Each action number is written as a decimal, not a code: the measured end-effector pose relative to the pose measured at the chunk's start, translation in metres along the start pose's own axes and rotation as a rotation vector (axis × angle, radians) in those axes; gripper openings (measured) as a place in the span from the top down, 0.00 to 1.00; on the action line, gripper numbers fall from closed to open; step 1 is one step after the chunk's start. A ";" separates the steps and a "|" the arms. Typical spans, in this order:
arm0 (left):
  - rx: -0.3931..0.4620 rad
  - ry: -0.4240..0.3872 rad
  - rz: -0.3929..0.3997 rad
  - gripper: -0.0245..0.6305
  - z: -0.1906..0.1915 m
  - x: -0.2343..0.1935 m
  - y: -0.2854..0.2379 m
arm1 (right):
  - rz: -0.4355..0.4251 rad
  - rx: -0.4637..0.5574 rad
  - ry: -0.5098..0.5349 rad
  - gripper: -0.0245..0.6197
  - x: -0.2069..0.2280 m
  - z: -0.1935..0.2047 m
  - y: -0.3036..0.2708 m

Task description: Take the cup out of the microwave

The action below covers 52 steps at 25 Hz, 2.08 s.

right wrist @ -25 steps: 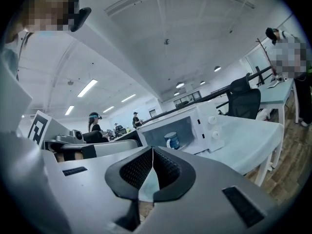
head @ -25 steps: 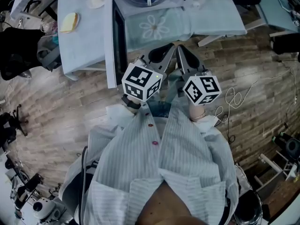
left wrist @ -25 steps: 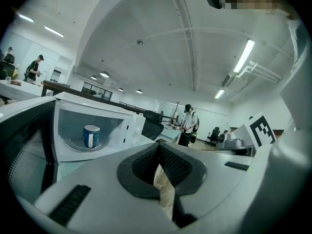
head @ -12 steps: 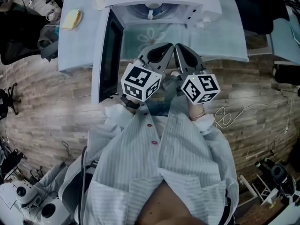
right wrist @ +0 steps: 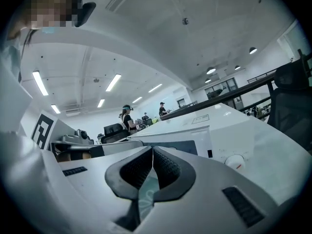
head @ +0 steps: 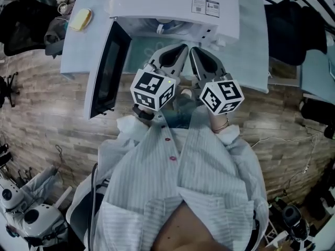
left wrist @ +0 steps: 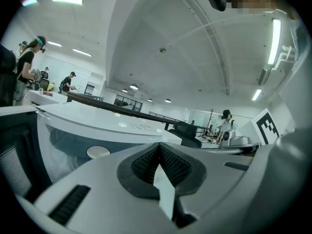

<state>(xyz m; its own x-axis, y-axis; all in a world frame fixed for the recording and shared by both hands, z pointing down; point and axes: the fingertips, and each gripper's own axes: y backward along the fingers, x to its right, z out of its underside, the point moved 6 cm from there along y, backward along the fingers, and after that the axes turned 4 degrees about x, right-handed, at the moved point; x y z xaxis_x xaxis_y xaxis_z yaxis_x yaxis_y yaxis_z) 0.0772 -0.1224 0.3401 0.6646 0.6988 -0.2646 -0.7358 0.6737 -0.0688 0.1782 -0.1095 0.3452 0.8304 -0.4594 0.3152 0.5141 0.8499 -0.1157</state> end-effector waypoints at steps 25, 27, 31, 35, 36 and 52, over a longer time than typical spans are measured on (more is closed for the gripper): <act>0.031 0.028 -0.207 0.95 -0.006 -0.032 -0.001 | -0.169 -0.070 0.013 0.91 0.004 -0.006 -0.036; 0.030 0.031 -0.203 0.95 -0.007 -0.036 0.001 | -0.166 -0.074 0.014 0.91 0.001 -0.005 -0.039; 0.029 0.033 -0.194 0.95 -0.006 -0.042 0.001 | -0.156 -0.081 0.017 0.91 -0.001 -0.003 -0.044; 0.025 0.032 -0.182 0.95 -0.005 -0.049 -0.001 | -0.148 -0.086 0.017 0.91 -0.002 0.001 -0.049; 0.024 0.032 -0.179 0.95 -0.004 -0.050 -0.001 | -0.146 -0.088 0.017 0.91 -0.003 0.002 -0.050; -0.020 0.049 -0.136 0.95 0.029 -0.076 -0.007 | -0.066 -0.106 0.004 0.91 0.004 0.036 -0.065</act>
<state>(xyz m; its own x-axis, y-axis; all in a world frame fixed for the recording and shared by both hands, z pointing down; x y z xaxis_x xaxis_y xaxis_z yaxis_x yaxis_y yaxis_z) 0.0355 -0.1732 0.3882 0.7514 0.5887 -0.2979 -0.6424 0.7559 -0.1266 0.1402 -0.1577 0.3882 0.7945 -0.5150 0.3218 0.5877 0.7856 -0.1935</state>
